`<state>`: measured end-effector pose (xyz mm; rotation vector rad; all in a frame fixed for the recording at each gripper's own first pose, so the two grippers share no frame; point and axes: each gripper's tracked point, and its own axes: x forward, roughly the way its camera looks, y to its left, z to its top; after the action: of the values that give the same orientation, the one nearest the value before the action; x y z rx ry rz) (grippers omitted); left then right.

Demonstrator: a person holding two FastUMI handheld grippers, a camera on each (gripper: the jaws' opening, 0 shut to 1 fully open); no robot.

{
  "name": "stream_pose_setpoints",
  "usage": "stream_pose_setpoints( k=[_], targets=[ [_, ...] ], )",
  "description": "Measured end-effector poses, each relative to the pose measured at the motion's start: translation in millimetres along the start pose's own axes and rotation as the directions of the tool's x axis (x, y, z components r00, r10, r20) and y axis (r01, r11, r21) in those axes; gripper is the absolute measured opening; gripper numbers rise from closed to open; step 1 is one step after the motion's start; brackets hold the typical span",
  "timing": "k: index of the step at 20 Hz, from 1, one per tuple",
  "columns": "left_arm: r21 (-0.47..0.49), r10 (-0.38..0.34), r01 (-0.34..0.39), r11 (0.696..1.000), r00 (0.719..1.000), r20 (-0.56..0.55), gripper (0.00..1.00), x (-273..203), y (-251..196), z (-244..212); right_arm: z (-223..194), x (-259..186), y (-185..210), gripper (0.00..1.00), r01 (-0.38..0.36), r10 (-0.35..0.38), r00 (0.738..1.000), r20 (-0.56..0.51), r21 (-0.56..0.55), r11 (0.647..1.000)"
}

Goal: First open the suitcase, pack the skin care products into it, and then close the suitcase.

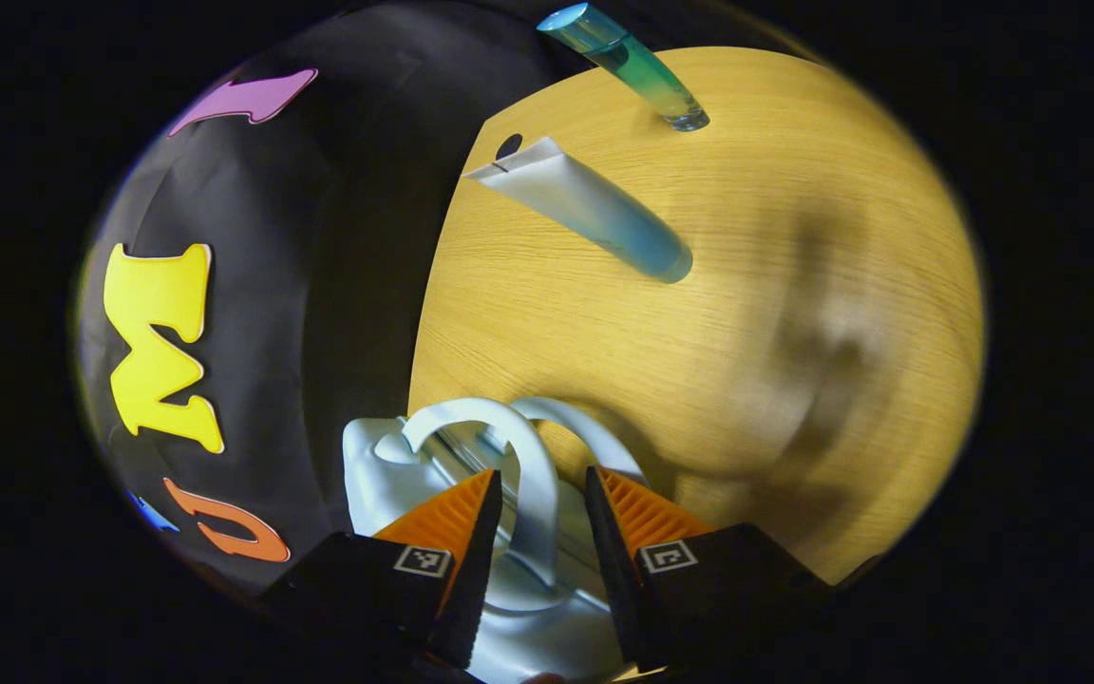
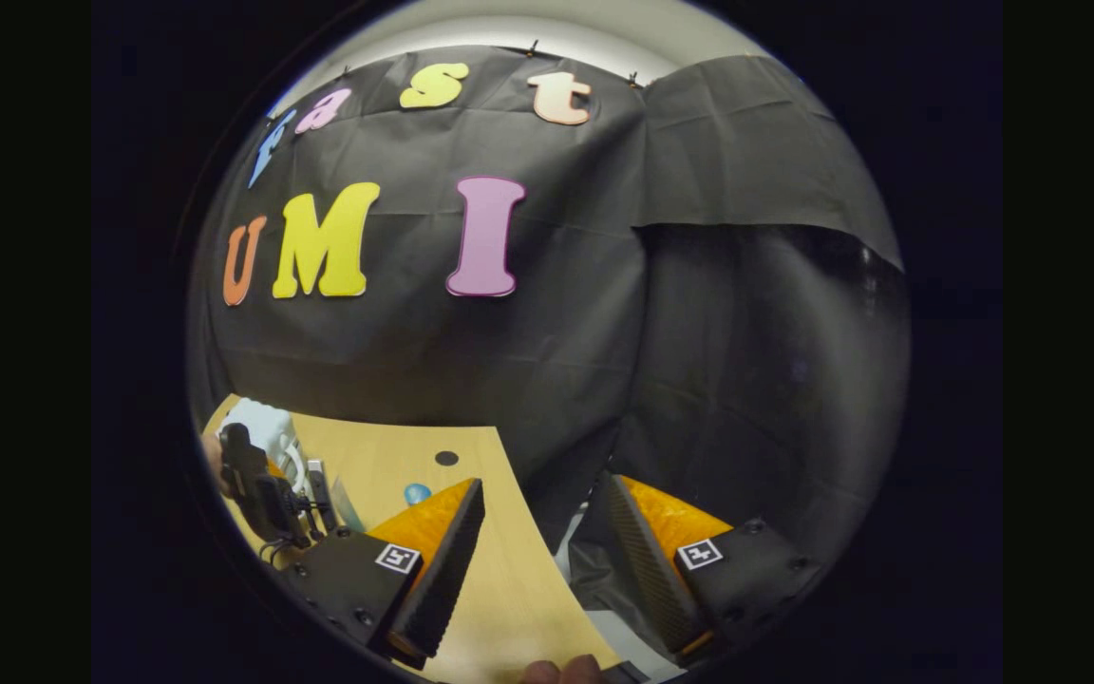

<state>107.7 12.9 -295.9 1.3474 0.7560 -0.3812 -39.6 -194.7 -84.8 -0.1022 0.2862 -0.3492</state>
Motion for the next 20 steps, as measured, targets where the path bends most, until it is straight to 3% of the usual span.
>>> stream_pose_setpoints(
  k=[2,3,10,13,16,20],
  targets=[
    [0.017,0.027,-0.027,1.0,1.0,-0.006,0.42,2,7,0,1,-1,5,0.8,-0.014,0.014,1.0,-0.001,-0.006,1.0],
    [0.01,0.017,-0.017,1.0,1.0,-0.01,0.27,2,6,0,0,-1,6,0.78,-0.019,0.019,1.0,-0.002,-0.006,1.0],
    [-0.073,0.032,-0.032,0.997,0.999,0.002,0.15,-17,26,-2,2,0,15,0.8,-0.029,0.029,1.0,-0.002,-0.005,1.0],
    [-0.137,0.075,-0.07,0.988,0.997,0.033,0.12,-37,51,-10,7,-1,25,0.79,-0.042,0.042,0.999,0.006,0.004,0.999],
    [-0.228,0.134,-0.116,0.967,0.989,0.067,0.07,-58,85,-20,11,-5,37,0.78,-0.06,0.06,0.998,0.021,-0.004,0.998],
    [-0.379,0.234,-0.188,0.906,0.969,0.079,0.04,-91,142,-59,14,-8,49,0.8,-0.069,0.069,0.997,0.025,-0.007,0.998]
  ],
)
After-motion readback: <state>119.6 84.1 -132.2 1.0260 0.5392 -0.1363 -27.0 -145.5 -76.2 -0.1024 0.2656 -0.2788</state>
